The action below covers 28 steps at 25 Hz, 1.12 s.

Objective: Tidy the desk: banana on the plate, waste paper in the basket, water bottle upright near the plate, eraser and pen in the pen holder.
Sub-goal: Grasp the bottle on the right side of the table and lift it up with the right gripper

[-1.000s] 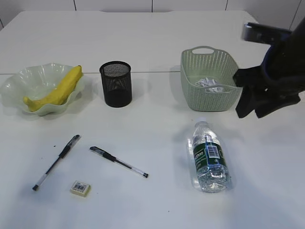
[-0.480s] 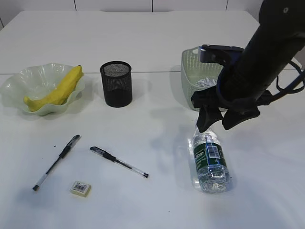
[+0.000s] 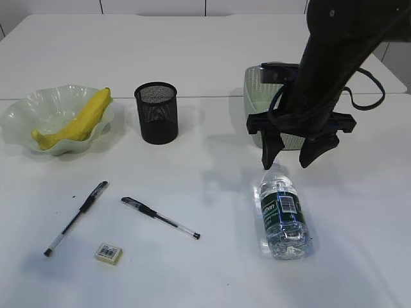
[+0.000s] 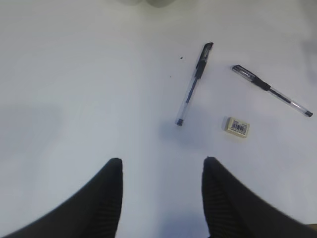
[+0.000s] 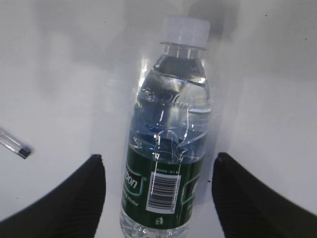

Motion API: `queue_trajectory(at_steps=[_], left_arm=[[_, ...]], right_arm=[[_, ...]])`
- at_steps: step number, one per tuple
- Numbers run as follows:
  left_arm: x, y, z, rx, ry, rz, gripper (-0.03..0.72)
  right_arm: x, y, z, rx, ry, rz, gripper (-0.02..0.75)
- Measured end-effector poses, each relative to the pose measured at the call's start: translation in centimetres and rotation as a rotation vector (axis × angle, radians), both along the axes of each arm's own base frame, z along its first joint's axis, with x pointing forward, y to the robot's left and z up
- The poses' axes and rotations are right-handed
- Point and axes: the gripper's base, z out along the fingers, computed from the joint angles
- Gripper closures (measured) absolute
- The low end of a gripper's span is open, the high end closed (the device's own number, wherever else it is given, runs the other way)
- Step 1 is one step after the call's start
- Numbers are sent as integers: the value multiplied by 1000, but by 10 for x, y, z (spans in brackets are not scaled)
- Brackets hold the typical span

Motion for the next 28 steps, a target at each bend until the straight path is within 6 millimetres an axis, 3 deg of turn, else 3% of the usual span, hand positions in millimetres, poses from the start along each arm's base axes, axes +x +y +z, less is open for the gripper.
queue_trajectory(at_steps=[8,15,19,28], left_arm=[[0,0,0,0,0,0,318],[0,0,0,0,-4,0,317],[0,0,0,0,-6,1,318],[2,0,2,-1,-29,4,317]], right_arm=[[26,7,-11,-37,43,-7,238],[32,9,-38,-58,104,-13,208],[32,9,-37,-58,102,-12,158],[34,10,-55,-72,141,-12,150]])
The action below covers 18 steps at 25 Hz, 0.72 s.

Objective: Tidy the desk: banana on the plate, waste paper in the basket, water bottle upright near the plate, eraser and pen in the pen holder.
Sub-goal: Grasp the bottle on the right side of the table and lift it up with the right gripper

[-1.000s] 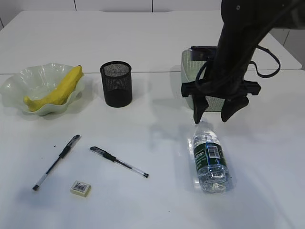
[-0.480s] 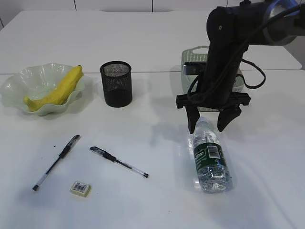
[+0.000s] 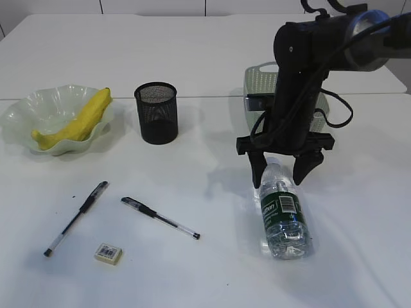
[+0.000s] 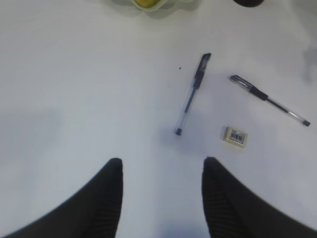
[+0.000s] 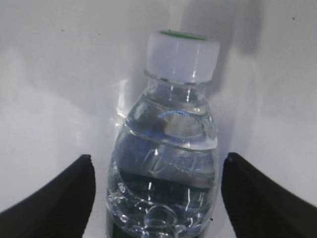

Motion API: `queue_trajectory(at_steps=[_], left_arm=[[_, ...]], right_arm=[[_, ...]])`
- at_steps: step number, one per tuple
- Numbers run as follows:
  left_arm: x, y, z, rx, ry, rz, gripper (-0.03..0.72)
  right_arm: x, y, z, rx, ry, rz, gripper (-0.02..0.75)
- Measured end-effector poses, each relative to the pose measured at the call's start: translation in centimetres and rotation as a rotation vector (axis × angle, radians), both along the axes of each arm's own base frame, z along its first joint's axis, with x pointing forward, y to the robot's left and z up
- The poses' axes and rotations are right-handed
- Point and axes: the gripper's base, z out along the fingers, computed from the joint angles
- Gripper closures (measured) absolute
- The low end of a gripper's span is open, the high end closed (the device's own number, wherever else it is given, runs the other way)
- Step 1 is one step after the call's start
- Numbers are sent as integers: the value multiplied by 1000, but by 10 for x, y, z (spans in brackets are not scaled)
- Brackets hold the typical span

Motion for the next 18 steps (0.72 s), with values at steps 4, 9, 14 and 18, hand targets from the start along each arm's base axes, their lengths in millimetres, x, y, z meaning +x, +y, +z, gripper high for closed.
queue_trajectory(at_steps=[4,9,14,18], left_arm=[[0,0,0,0,0,0,317],[0,0,0,0,-2,0,318],[0,0,0,0,-2,0,317],[0,0,0,0,-2,0,317]], right_arm=[[1,0,-10,-7,21,0,150],[1,0,-14,-10,28,0,150],[3,1,-21,-13,32,0,150],[3,1,-25,-15,38,0,151]])
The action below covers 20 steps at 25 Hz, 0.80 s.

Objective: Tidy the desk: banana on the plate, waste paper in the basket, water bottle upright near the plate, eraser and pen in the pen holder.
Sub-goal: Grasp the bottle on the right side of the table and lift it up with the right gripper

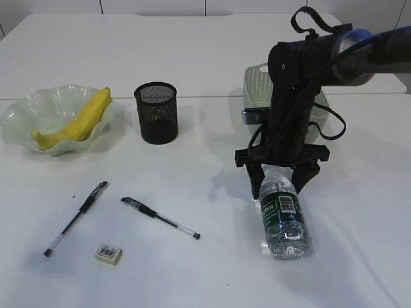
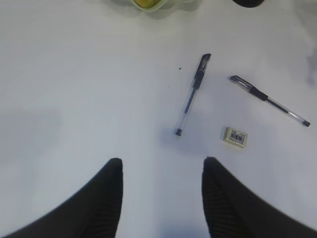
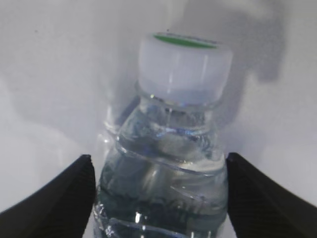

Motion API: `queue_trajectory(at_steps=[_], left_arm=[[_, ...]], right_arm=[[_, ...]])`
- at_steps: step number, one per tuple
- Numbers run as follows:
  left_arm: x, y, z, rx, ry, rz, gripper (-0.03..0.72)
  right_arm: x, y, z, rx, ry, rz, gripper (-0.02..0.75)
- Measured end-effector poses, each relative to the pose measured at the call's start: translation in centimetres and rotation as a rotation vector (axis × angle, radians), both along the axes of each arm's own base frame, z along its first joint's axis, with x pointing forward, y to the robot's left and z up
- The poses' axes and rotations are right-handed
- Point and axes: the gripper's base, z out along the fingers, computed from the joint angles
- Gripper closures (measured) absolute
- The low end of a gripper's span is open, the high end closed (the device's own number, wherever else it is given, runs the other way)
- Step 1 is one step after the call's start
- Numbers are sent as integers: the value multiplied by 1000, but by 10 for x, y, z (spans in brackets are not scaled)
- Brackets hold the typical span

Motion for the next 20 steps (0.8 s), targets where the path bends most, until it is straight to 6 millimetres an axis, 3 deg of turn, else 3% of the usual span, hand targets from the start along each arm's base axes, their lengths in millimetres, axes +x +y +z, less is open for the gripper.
queue_trajectory(at_steps=[5,14,20], left_arm=[[0,0,0,0,0,0,318],[0,0,0,0,0,0,318],[0,0,0,0,-2,0,317]], right_arm=[[1,0,-2,1,-4,0,153],[1,0,-2,-2,-8,1,334],[1,0,-1,1,-10,36,353]])
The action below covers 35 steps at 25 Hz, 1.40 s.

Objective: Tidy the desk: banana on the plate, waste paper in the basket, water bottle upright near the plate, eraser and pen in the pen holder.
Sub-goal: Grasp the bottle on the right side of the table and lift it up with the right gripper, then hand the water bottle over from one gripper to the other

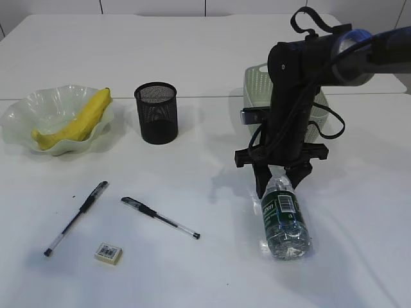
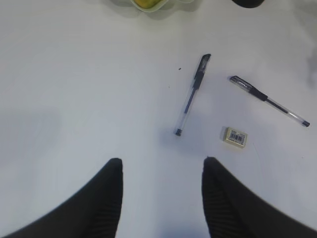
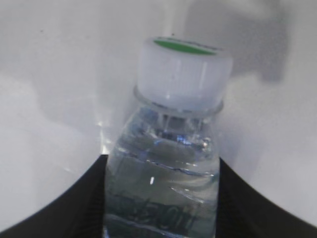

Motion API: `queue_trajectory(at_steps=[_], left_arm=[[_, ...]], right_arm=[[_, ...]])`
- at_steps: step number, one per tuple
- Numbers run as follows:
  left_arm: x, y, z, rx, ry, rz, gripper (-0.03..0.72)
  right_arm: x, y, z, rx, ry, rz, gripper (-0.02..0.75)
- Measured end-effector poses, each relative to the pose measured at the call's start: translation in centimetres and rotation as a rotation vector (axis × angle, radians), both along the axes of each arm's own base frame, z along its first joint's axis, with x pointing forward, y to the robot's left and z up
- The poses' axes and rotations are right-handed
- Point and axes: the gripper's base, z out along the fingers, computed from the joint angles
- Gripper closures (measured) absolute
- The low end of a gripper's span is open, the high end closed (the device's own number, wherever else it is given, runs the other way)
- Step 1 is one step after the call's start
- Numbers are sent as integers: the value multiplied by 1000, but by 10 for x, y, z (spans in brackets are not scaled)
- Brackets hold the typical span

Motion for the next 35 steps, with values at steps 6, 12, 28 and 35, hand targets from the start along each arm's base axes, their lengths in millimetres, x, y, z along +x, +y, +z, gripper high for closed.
queue_trajectory(at_steps=[6,12,28,35], left_arm=[[0,0,0,0,0,0,317],[0,0,0,0,0,0,317],[0,-1,0,-19,-1,-2,317],[0,-1,0,-19,-1,-2,317]], right_arm=[[2,1,13,21,-61,28,354],[-1,0,45,45,-136,38,354],[-41,-14,134,94,-296,60,354],[-102,-36,145,128,-426,64,354]])
